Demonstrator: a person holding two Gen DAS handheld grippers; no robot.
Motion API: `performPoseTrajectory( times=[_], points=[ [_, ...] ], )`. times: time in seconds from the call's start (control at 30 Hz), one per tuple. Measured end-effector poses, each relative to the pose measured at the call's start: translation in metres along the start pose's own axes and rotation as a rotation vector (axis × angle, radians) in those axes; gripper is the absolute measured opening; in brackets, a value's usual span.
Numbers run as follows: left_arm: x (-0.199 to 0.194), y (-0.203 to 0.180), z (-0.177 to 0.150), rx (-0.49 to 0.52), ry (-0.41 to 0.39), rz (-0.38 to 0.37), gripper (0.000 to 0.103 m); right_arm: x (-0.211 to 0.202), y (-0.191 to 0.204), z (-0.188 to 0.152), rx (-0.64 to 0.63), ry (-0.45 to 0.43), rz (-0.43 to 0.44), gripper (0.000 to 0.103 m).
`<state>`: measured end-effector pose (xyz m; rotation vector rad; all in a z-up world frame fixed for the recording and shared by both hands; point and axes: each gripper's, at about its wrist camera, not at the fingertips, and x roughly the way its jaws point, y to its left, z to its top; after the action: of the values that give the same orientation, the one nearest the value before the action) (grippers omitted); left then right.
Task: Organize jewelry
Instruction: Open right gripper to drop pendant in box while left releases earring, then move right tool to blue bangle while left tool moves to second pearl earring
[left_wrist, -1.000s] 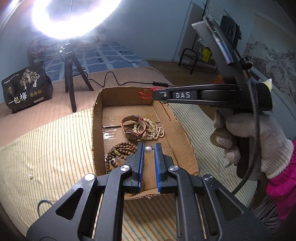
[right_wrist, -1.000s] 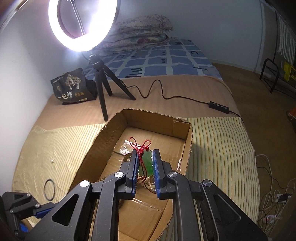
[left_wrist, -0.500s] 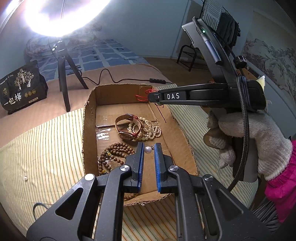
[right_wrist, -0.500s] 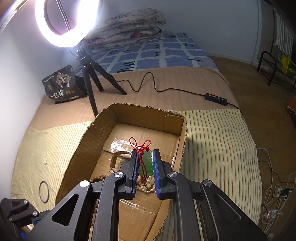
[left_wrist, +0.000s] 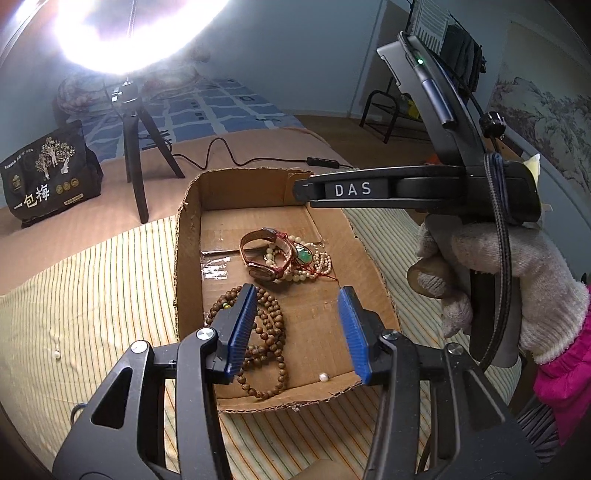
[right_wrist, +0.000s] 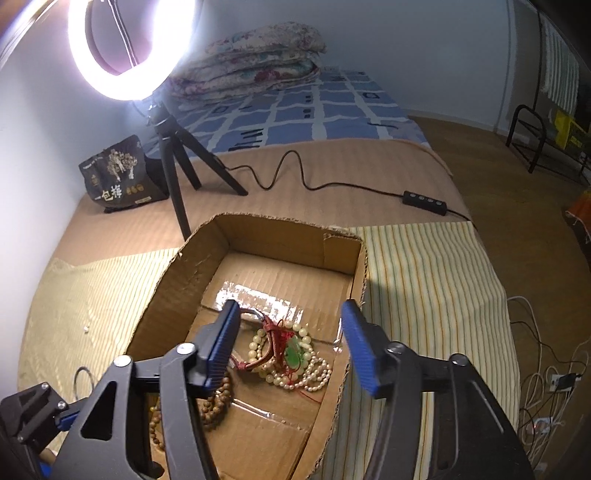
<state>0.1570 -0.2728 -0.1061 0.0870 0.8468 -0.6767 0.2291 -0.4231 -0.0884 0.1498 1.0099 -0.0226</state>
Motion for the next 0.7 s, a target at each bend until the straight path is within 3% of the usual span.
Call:
performPoseTrajectory(
  times=[0.1,0.7],
  points=[
    [-0.001,0.0,-0.001,0.003,0.005,0.005,0.047,-0.001,-0.001,0.0,0.003,-0.005,-0.011,0.07],
    [-0.025,0.003,-0.007,0.027,-0.028,0.029,0.048,-0.019,0.011,-0.003,-0.016,-0.024,-0.069,0.071]
  ],
)
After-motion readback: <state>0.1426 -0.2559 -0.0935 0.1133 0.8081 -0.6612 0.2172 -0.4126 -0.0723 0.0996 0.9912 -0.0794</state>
